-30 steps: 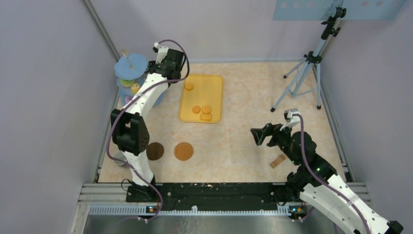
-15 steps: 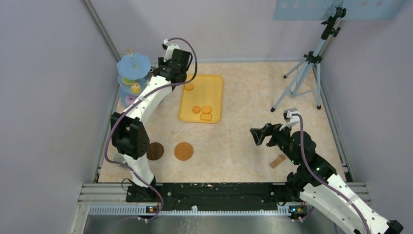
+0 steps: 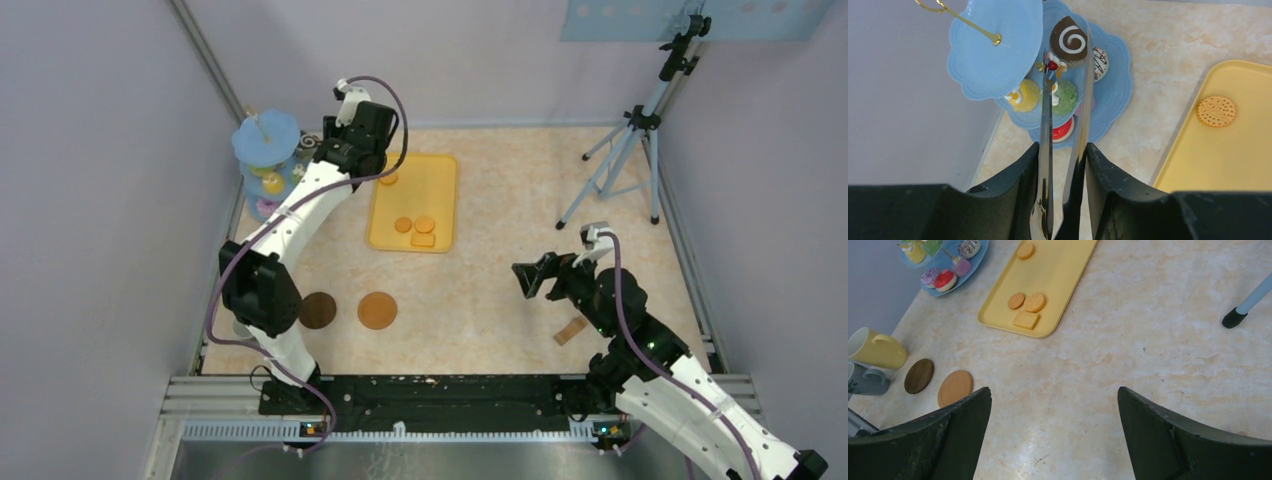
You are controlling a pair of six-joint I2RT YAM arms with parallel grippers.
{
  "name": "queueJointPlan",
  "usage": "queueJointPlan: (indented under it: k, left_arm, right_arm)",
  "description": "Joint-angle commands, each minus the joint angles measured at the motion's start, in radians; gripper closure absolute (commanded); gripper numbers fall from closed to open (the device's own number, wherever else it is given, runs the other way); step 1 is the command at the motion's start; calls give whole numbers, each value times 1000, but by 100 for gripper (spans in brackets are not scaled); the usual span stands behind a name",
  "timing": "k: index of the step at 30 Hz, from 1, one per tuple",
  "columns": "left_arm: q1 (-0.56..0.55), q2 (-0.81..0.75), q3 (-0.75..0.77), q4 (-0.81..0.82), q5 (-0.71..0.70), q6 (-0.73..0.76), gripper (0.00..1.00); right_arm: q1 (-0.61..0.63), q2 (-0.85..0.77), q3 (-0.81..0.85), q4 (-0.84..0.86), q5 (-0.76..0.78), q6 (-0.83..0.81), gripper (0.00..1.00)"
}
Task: Serve the afternoon tea
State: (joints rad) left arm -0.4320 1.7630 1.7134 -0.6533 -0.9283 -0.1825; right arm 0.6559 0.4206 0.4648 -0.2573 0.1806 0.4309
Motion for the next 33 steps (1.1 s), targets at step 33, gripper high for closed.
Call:
queueJointPlan:
  k: [33]
  left_arm:
    - [-5, -63, -11, 126, -155, 153, 55]
  right_arm:
    - [-7, 30, -12, 70, -23, 26, 5]
